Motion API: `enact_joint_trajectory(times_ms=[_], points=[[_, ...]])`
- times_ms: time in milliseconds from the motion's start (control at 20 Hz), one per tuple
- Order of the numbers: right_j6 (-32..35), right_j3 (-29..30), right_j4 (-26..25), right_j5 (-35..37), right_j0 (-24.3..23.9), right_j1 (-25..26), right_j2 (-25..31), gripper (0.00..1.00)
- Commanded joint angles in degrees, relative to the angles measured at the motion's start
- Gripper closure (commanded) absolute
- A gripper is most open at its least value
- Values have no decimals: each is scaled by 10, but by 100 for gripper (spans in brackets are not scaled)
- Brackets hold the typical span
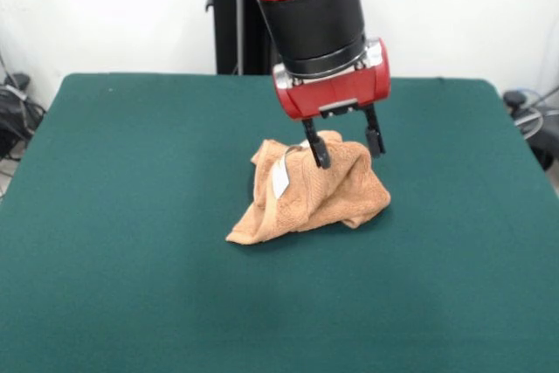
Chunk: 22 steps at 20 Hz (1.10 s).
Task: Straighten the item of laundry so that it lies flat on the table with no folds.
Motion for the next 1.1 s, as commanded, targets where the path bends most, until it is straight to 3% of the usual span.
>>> enact_joint_trajectory(times_ms=[50, 450, 1100], points=[[-50, -21, -7, 65, -10, 14, 42, 0], [-16, 21, -16, 23, -5, -19, 36, 0], [-19, 30, -7, 9, -18, -6, 52, 0]])
